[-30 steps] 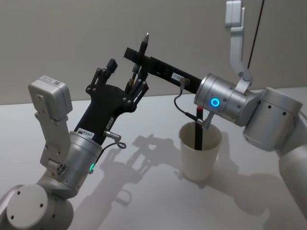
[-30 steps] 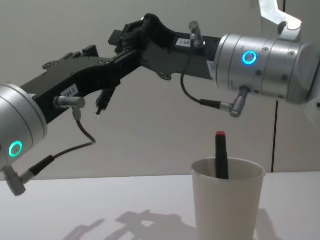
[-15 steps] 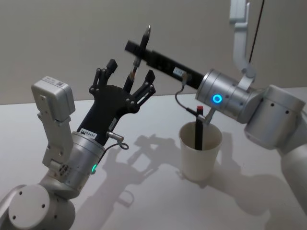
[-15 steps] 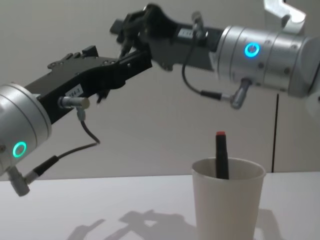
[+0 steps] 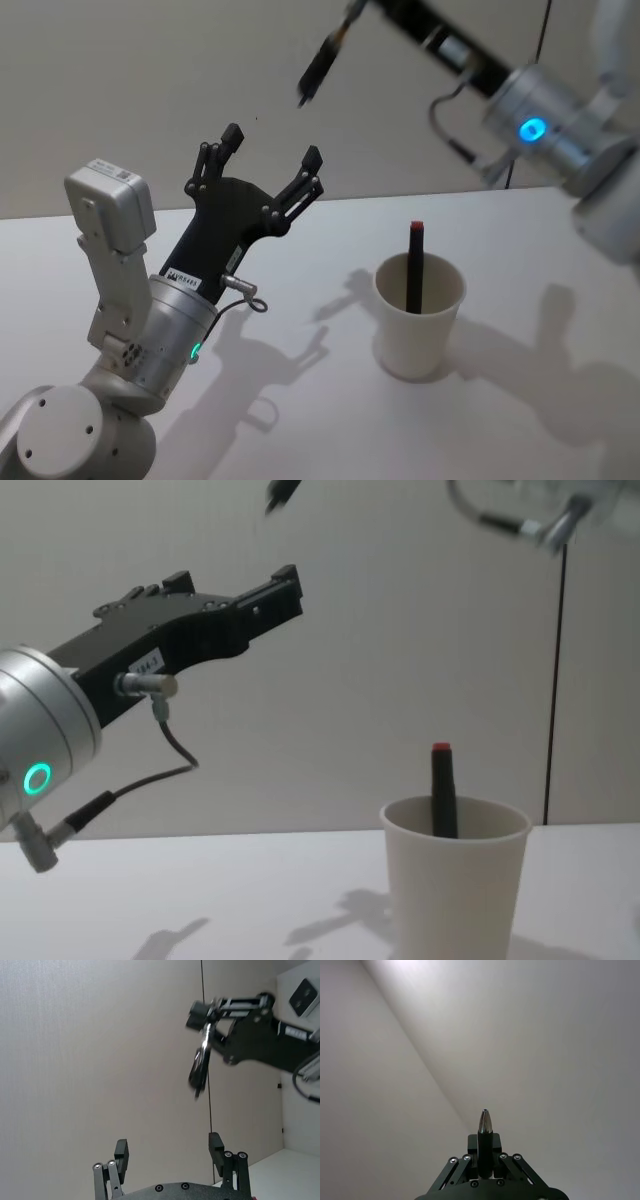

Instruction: Place the pen into the pen holder.

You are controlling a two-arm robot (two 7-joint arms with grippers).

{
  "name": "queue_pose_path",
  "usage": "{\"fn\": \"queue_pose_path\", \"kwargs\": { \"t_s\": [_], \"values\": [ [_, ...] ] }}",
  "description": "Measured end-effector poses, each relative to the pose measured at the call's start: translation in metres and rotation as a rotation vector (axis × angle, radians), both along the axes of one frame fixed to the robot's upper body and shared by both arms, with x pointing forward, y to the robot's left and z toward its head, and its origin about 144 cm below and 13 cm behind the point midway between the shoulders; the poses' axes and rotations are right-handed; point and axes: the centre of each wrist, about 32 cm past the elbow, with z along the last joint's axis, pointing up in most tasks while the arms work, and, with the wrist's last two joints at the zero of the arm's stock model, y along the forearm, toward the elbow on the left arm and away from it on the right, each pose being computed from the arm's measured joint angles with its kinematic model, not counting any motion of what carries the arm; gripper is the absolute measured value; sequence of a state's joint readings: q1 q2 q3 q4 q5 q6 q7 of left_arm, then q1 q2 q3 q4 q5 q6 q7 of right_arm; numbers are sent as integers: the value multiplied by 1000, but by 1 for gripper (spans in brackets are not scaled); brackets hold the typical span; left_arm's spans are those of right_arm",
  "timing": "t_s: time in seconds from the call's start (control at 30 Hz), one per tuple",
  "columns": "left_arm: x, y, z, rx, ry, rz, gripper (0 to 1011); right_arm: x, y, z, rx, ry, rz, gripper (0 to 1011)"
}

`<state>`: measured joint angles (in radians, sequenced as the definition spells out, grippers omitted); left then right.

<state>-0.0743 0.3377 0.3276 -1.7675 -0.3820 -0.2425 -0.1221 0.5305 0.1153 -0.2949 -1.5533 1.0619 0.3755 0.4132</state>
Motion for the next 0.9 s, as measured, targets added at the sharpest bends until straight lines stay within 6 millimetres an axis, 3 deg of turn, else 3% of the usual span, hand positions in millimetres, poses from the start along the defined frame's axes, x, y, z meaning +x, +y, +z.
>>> {"fn": "queue_pose_path", "kwargs": {
  "t_s": [0.43,0.9],
  "values": [
    [0,0,0,0,1,2,1001,-14,-45,34,5,-112,-128,143],
    [0,0,0,-1,1,4,1001,-39,-70,37,-148,-137,-202,143]
  ]
}}
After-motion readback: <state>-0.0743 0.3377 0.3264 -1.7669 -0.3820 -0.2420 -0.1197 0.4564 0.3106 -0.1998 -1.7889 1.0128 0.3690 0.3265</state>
